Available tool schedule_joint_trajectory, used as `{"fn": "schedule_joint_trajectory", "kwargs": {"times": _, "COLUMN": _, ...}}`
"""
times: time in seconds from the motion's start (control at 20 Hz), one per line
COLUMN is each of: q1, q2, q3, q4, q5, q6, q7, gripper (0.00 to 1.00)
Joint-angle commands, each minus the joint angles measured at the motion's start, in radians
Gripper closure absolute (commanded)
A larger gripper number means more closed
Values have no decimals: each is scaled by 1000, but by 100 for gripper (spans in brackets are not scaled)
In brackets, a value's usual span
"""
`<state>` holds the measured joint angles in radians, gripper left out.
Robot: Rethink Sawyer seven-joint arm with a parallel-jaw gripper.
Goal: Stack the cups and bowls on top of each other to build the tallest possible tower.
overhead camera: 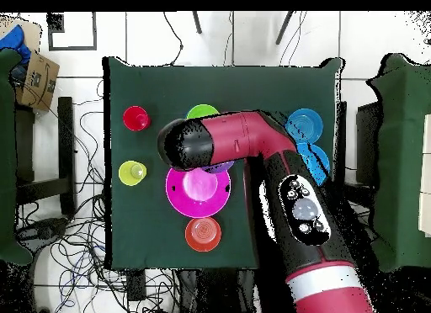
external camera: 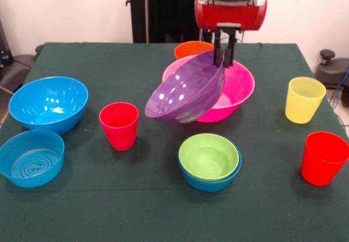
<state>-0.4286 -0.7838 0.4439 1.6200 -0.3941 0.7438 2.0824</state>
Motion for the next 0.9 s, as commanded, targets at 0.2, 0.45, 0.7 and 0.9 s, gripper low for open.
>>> {"fn": "schedule_joint_trajectory", "kwargs": {"times": 0.2, "q1": 95, "q2": 110, "q3": -94, "q4": -130, "q5": 6, "q6": -4, "q7": 163, "gripper": 100}}
{"fn": "schedule_joint_trajectory", "kwargs": {"times": 0.45, "q1": 138, "q2": 160, "q3": -124, "q4": -198, "q5": 25, "q6": 6, "q7": 186, "gripper": 100}}
{"fn": "schedule_joint_trajectory", "kwargs": {"times": 0.7, "q1": 174, "q2": 201, "q3": -154, "q4": -249, "q5": 47, "q6": -4, "q7": 195, "gripper": 100}}
{"fn": "schedule_joint_trajectory", "kwargs": {"times": 0.9, "q1": 201, "q2": 221, "q3": -183, "q4": -280, "q5": 56, "q6": 1, "q7": 202, "gripper": 100}}
